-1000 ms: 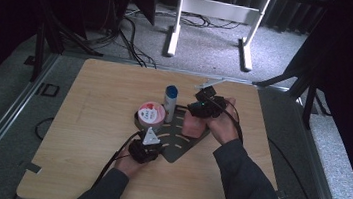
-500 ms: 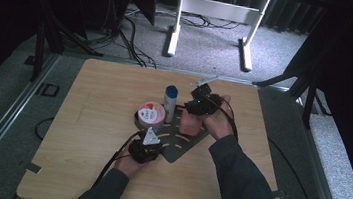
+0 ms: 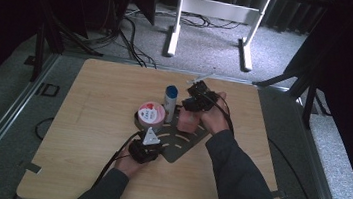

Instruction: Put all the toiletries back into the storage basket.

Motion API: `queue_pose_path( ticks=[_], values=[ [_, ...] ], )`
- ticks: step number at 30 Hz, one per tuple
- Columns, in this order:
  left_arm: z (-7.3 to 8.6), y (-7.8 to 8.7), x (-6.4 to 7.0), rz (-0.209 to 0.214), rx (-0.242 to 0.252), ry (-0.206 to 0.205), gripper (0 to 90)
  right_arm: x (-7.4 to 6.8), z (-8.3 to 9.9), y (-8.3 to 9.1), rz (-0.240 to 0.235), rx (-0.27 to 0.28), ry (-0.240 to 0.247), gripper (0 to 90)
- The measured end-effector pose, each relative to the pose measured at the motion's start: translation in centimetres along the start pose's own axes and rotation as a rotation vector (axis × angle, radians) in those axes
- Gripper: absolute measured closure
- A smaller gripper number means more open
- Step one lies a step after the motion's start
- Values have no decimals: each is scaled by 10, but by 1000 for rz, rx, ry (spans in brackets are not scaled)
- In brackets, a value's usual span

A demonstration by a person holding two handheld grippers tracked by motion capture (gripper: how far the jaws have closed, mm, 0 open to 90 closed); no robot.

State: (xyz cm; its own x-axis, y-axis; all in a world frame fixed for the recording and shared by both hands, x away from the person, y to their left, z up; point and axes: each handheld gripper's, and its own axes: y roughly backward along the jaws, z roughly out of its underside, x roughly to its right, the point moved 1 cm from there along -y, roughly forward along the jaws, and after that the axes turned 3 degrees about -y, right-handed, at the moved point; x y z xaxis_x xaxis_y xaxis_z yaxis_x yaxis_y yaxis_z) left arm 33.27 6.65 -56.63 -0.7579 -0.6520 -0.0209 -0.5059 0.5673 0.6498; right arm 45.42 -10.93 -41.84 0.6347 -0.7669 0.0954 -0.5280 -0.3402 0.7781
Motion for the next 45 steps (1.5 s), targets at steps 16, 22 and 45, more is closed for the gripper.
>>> queue_pose_path(
  ticks=[16, 22, 45],
  values=[
    [0, 0, 0, 3, 0, 1, 778, 3, -4, -17, -12, -17, 13, 540],
    [0, 0, 0, 3, 0, -1, 777, 5, -5, -21, -10, -22, 17, 541],
    [0, 0, 1, 4, 0, -5, 778, 9, -10, -41, -23, -31, 8, 540]
  ],
)
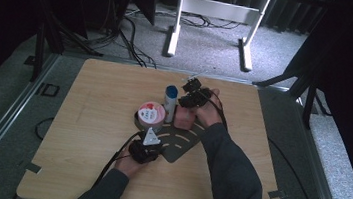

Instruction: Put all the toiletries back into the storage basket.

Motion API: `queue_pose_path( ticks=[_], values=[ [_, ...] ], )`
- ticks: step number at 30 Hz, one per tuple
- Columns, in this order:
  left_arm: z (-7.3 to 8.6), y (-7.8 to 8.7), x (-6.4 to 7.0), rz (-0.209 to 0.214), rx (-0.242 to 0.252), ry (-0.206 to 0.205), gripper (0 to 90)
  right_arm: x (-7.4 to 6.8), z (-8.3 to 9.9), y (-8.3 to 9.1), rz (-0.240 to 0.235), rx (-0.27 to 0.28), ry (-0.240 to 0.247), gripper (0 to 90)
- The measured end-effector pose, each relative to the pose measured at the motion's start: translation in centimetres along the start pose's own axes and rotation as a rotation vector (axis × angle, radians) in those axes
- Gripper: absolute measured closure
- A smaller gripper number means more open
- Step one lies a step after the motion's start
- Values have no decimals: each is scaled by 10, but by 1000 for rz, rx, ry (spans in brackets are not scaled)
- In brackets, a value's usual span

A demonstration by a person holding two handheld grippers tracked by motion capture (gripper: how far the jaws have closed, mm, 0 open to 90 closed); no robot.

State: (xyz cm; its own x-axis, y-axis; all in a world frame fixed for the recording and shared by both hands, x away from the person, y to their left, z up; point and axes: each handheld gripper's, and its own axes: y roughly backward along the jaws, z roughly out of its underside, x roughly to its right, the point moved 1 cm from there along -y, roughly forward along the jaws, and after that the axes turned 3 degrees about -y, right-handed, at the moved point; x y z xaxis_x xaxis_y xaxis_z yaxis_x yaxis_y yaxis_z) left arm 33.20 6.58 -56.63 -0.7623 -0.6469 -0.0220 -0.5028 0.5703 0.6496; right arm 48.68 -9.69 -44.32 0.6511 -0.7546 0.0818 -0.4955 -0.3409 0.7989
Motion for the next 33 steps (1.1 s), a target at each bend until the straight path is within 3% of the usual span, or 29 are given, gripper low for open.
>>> queue_pose_path(
  ticks=[33],
  values=[
    [0, 0, 2, 3, 0, -4, 778, 2, -12, -10, 9, 2, 1, 535]
  ],
)
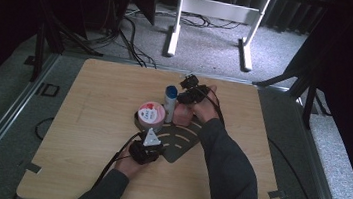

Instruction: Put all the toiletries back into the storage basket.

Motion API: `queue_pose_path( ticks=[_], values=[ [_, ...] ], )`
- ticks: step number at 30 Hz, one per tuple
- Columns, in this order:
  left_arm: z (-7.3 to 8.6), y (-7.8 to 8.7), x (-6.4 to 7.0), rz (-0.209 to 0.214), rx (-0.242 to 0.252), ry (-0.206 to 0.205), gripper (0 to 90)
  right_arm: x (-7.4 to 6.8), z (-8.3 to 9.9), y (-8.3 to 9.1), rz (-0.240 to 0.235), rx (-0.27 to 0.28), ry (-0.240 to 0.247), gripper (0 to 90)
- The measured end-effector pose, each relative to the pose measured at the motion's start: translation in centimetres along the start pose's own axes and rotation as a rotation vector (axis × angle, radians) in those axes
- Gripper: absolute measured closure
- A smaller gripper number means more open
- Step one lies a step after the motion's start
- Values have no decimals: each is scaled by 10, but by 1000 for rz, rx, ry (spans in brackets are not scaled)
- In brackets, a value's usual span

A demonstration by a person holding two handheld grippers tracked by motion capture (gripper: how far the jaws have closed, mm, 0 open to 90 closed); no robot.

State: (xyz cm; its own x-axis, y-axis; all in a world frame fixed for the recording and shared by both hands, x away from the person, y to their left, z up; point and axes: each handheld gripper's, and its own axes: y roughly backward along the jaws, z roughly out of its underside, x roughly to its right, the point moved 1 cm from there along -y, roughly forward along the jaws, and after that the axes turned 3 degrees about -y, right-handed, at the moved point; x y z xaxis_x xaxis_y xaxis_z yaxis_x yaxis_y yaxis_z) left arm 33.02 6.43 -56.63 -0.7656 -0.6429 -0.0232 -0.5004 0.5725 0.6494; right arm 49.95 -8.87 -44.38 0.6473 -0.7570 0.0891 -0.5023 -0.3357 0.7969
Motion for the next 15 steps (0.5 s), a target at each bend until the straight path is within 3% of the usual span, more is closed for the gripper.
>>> queue_pose_path(
  ticks=[15],
  values=[
    [0, 0, 0, 2, 0, 0, 778, 7, 8, -4, -53, -8, -48, 379]
  ],
)
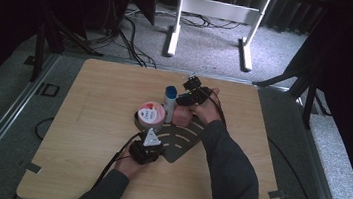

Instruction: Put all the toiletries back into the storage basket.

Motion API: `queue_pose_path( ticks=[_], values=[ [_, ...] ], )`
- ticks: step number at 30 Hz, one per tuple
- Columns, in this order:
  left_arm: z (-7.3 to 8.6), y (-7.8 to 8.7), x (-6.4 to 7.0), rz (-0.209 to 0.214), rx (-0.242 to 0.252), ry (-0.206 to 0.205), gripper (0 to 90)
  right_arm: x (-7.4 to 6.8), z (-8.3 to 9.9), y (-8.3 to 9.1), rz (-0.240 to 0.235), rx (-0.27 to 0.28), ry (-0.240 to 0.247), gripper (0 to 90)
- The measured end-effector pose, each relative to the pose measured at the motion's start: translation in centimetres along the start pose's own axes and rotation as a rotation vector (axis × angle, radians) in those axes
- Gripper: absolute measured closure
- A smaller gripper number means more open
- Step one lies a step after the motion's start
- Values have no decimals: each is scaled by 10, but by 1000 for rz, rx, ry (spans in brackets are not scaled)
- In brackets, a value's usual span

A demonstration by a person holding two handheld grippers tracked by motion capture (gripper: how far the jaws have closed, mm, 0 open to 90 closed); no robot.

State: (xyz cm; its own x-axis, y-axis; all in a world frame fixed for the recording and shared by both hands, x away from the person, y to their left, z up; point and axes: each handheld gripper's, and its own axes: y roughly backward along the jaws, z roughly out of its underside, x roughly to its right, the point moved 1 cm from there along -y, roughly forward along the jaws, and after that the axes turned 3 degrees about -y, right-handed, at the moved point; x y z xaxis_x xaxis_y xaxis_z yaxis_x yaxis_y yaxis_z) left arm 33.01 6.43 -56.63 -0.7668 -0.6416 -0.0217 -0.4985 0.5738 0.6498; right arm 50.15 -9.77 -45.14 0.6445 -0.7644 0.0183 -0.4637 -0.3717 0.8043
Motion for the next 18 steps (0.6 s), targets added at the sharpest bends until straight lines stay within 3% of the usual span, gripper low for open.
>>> queue_pose_path(
  ticks=[18],
  values=[
    [0, 0, 0, -1, 1, 1, 778, 2, 7, 6, -30, 2, 3, 335]
  ],
)
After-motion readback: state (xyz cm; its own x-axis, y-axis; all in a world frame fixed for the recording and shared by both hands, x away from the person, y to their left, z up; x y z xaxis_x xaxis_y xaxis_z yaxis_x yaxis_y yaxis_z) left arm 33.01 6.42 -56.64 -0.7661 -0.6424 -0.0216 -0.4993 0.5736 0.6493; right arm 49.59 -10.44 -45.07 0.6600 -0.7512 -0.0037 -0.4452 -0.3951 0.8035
